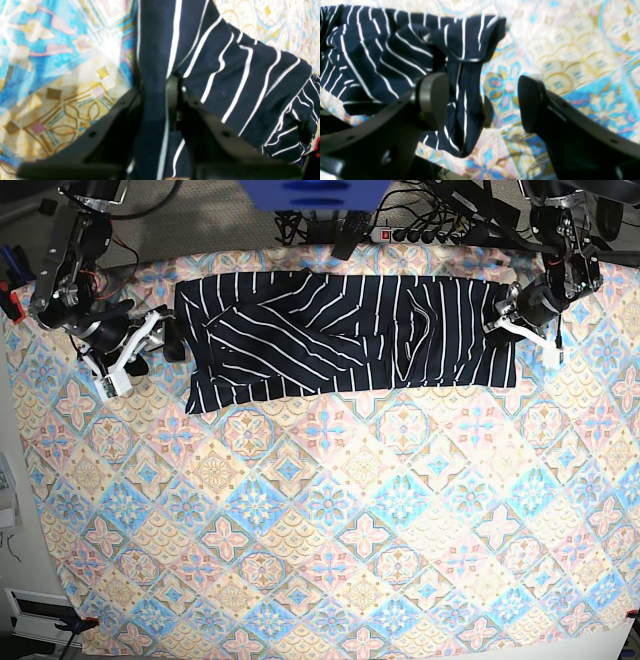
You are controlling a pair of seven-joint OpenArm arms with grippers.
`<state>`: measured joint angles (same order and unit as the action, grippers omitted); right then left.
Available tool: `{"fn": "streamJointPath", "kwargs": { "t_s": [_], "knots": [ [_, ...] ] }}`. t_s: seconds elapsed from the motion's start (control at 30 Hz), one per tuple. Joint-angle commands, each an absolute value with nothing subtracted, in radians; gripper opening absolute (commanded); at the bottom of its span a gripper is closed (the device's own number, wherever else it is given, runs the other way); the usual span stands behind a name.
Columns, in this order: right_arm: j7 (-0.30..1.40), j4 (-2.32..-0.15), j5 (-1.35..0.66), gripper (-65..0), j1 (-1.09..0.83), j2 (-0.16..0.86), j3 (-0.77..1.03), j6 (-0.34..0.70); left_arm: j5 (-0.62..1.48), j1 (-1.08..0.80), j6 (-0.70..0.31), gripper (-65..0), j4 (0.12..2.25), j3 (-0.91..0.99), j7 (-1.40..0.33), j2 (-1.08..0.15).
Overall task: Fold the T-shirt properly
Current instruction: 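Grasp both ends of the folded strip with both grippers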
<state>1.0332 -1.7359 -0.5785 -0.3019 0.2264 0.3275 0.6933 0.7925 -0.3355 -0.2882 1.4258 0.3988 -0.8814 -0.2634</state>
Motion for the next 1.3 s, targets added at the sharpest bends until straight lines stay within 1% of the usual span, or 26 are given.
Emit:
{"fn": "streamJointPath", "kwargs": {
  "t_s": [0.0, 0.27, 0.4, 0.7, 0.93, 1.17, 1.27],
  "knots": [
    [1.015, -1.735, -0.595, -24.1, -0.292, 0.239, 0.320, 0.698, 0.797, -0.337, -0.289, -65.0, 1.438, 0.404, -0.872, -0.278],
    [1.009, -1.623, -0.595, -24.0, -0.245, 0.237, 0.206, 0.698, 0.797, -0.335, -0.291, -65.0, 1.438, 0.404, -0.872, -0.275],
    [1.007, -1.575, -0.595, -23.9, -0.219, 0.234, 0.200, 0.698, 0.797, -0.337, -0.291, -65.0, 1.438, 0.404, -0.872, -0.275],
    [1.006, -1.380, -0.595, -24.1, -0.165, 0.232, 0.208, 0.698, 0.797, -0.335, -0.291, -65.0, 1.438, 0.404, -0.872, -0.275],
    [1.012, -1.362, -0.595, -24.1, -0.168, 0.226, 0.200, 0.698, 0.797, -0.332, -0.291, -65.0, 1.438, 0.404, -0.872, -0.274],
    [1.020, -1.363, -0.595, -24.1, -0.176, 0.171, 0.199, 0.698, 0.797, -0.331, -0.291, -65.0, 1.438, 0.404, -0.872, -0.274],
    [1.047, -1.366, -0.595, -24.1, -0.176, 0.153, 0.199, 0.698, 0.797, -0.331, -0.291, -65.0, 1.438, 0.404, -0.872, -0.274]
  ]
}}
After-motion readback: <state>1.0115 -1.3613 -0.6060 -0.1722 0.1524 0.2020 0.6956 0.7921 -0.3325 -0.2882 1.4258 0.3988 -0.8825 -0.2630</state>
